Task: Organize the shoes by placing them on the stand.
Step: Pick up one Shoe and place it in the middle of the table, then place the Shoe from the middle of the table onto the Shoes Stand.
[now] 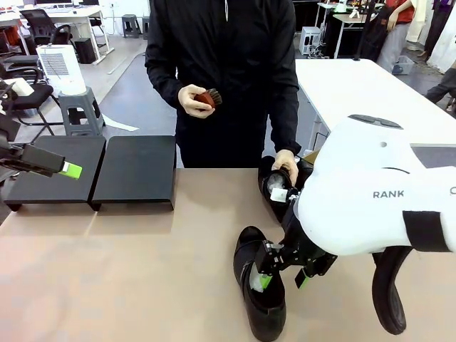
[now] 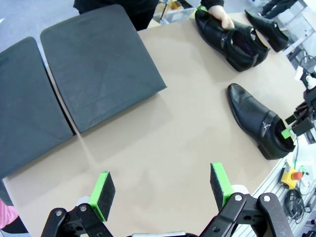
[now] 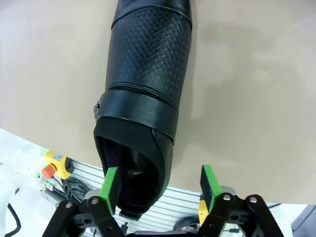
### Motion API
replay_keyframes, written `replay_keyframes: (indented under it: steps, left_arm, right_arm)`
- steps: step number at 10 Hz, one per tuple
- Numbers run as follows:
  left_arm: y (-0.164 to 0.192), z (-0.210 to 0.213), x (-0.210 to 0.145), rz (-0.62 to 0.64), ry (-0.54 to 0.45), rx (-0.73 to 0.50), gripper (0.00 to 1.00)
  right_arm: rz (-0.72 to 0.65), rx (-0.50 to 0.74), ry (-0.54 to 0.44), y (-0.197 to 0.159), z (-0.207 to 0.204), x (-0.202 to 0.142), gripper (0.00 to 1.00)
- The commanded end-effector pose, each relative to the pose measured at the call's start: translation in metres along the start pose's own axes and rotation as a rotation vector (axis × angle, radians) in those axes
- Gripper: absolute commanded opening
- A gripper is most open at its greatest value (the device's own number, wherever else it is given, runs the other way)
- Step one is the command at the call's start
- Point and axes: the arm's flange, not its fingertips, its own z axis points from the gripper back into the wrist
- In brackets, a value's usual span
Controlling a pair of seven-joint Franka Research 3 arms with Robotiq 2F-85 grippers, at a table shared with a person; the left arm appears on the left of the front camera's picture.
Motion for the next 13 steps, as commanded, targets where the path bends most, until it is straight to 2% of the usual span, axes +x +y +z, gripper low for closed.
replay_keyframes:
  steps: [1,11,13]
  left_arm:
    - [0.001,0.001,0.000,-0.010,-0.003,-0.013,1.00]
    - [0.001,0.001,0.000,-0.010,-0.003,-0.013,1.00]
    - [0.001,0.001,0.000,-0.010,-0.003,-0.013,1.00]
  right_arm:
    - [0.002,-0.003,-0.003,0.001,-0.005,0.001,1.00]
    - [0.002,-0.003,-0.003,0.001,-0.005,0.001,1.00]
    - [0.031,-0.037,-0.019,-0.011,0.016,-0.014,1.00]
